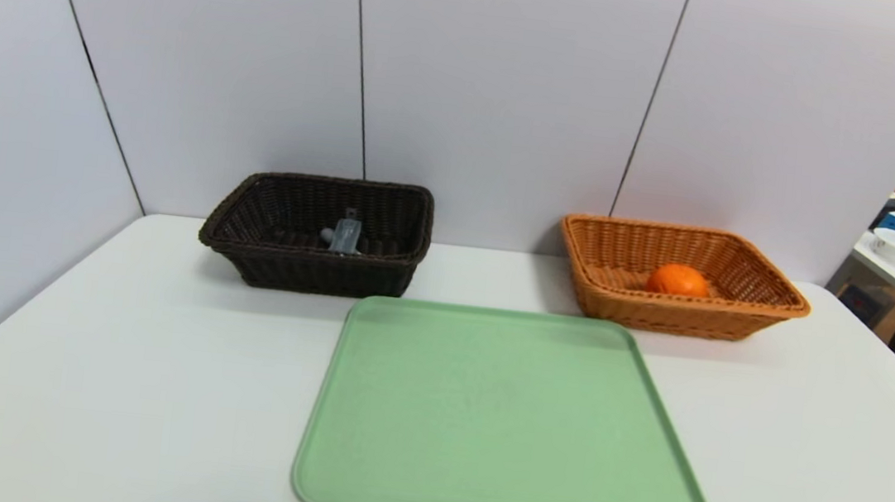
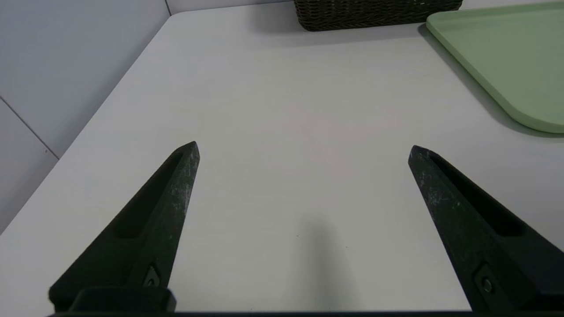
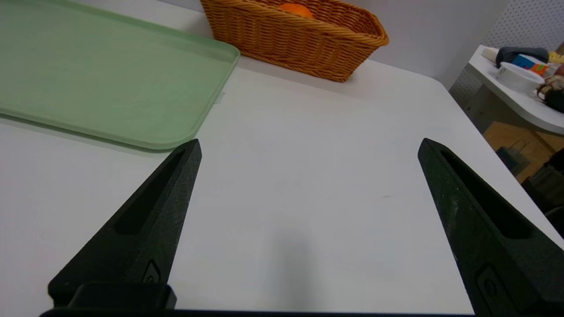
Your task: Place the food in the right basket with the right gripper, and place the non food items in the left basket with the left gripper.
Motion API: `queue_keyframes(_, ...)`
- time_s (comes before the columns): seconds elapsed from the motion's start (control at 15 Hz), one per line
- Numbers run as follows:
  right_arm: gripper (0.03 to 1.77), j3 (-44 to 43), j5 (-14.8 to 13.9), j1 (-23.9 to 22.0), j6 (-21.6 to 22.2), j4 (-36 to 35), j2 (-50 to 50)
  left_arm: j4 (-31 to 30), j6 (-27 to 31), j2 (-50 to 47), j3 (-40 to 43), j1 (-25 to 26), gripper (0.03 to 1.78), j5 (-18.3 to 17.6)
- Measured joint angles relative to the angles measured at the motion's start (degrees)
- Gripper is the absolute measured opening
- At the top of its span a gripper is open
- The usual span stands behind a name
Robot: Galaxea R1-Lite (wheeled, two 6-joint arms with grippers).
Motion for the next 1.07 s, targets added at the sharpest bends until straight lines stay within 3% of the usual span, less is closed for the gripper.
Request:
queue_keyframes(0.47, 1.69, 0.0, -0.6, 0.0, 9.4, 2.4, 0.0, -0.2, -6.5, 0.0, 0.0, 0.0, 1.69, 0.5)
queue_keyframes(0.73, 1.69, 0.0, -0.7, 0.0, 9.6, 2.3, 0.0, -0.3, -8.8, 0.0, 0.0, 0.0, 1.69, 1.9)
queue_keyframes(1.07, 1.69, 0.0, -0.9, 0.0, 10.2, 2.3, 0.0, -0.4, -7.5, 0.0, 0.0, 0.0, 1.69, 2.0)
